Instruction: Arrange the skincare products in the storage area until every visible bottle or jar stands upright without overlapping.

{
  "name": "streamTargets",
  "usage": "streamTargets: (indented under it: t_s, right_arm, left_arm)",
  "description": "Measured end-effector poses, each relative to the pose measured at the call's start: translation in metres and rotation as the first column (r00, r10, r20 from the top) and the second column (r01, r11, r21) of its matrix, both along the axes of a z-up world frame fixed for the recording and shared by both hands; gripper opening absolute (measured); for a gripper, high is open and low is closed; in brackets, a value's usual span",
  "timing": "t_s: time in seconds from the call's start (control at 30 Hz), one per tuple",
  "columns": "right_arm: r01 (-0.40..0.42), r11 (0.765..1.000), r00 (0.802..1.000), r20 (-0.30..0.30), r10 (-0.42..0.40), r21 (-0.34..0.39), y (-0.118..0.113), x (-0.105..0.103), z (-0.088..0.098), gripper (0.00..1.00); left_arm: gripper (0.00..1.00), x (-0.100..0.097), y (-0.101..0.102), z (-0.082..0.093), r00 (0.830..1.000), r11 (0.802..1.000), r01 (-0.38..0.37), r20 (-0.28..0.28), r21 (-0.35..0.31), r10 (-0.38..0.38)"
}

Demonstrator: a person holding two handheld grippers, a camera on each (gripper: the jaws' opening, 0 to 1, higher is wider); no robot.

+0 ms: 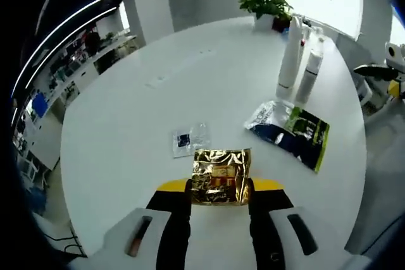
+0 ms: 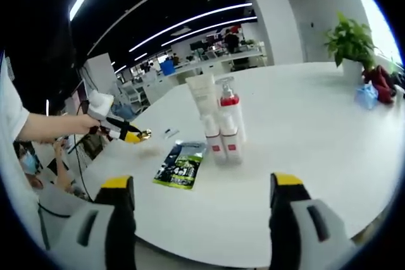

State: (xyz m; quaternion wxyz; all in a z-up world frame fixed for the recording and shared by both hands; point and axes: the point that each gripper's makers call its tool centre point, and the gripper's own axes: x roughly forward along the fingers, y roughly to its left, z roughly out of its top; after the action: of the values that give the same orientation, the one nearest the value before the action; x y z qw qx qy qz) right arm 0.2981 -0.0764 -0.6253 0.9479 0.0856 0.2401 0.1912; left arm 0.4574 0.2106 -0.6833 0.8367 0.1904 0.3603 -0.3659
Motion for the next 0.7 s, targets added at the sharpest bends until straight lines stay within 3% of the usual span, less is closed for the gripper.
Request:
streamTargets:
  t_s: [0.33, 0.43, 0.57, 0.7]
  right_arm:
    - [-0.034, 0.999, 0.999, 0.001, 0.034, 0.005, 0.006, -0.002, 0.001, 0.87]
    - [-0.075, 0.997, 0.997, -0.003, 0.075, 0.010, 0.013, -0.005, 0.001, 0.85]
    - [-0.162, 0.986, 0.986, -0.023, 0.163, 0.035, 0.029, -0.012, 0.000, 0.75]
    - [-0.185, 0.983, 0.982, -0.019, 0.186, 0.010, 0.033, -0.012, -0.001, 0.78]
  left_arm:
    - [0.32, -0.021, -0.020, 0.019, 0.998, 0.998, 0.053, 0.031, -0.039, -0.051]
    - [0.32, -0.030, -0.027, 0.023, 0.997, 0.996, 0.069, 0.036, -0.048, -0.067]
    - [0.32, -0.043, -0.033, 0.029, 0.997, 0.995, 0.073, 0.037, -0.071, -0.070]
    - [0.32, -0.058, -0.039, 0.034, 0.995, 0.993, 0.090, 0.044, -0.080, -0.087]
